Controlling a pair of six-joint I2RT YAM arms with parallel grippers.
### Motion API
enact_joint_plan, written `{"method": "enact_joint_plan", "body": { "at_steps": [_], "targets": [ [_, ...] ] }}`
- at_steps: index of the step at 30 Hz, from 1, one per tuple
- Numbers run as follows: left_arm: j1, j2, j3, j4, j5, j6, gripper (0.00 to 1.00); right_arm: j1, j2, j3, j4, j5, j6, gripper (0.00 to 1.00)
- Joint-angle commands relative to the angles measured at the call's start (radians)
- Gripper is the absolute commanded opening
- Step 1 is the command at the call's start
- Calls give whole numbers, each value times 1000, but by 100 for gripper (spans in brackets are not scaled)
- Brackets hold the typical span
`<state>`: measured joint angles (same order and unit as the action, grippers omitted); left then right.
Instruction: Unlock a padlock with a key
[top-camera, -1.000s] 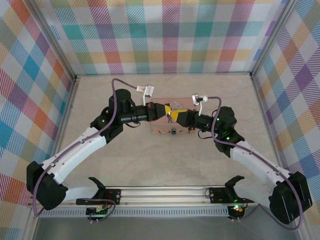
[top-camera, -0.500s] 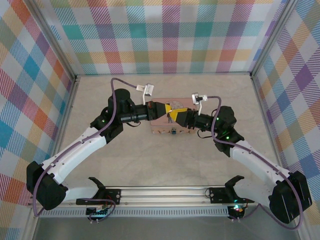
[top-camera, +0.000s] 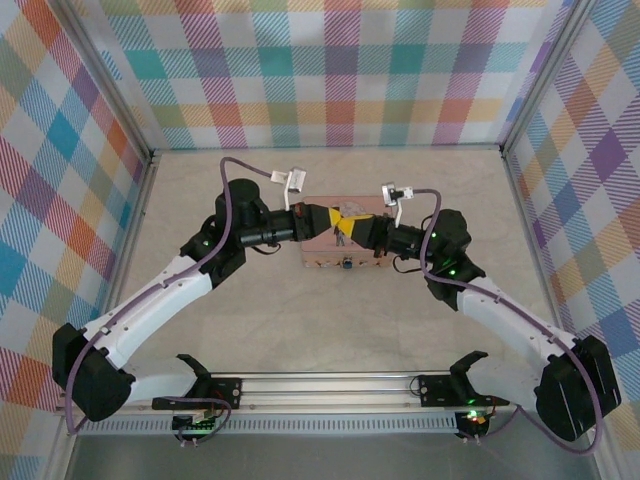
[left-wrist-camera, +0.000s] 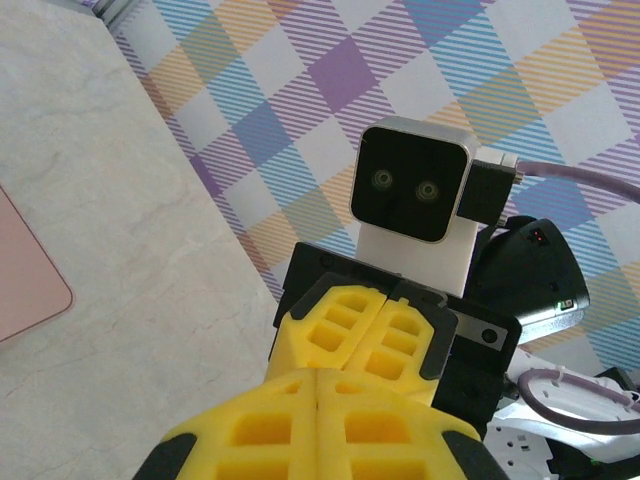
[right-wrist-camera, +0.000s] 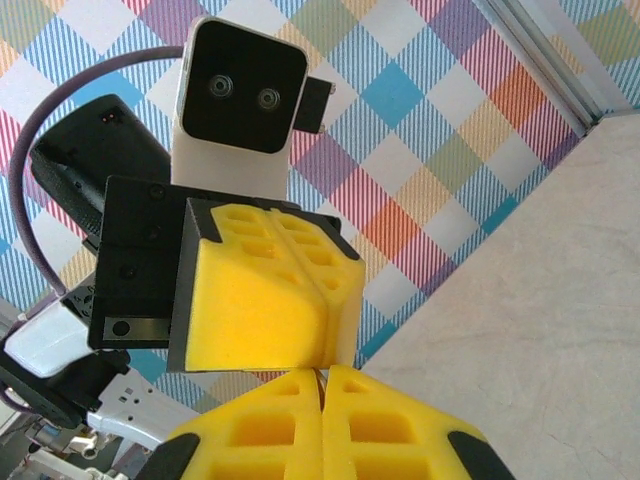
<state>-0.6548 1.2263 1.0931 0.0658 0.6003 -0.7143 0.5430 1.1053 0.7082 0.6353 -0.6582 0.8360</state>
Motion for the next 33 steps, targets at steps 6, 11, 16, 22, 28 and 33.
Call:
{"method": "enact_joint_plan", "body": {
  "at_steps": [6, 11, 16, 22, 28, 33],
  "targets": [
    [12, -40, 13, -70, -96, 0, 47, 6, -108, 68, -308, 101, -249, 0],
    [57, -57, 20, -138, -154, -22, 61, 40, -153, 185, -658, 365, -564, 0],
    [87, -61, 31, -212, -226, -62, 70, 141, -109, 267, -742, 721, -849, 0],
    [124, -51, 68, -193, -208, -125, 72, 244, -55, 272, -551, 930, -1165, 0],
    [126, -19, 155, -158, -153, -188, 81, 330, 6, 291, -369, 1034, -1415, 0],
    [117, 20, 205, -110, -100, -265, 82, 421, 68, 292, -186, 1136, -1643, 0]
  ]
}}
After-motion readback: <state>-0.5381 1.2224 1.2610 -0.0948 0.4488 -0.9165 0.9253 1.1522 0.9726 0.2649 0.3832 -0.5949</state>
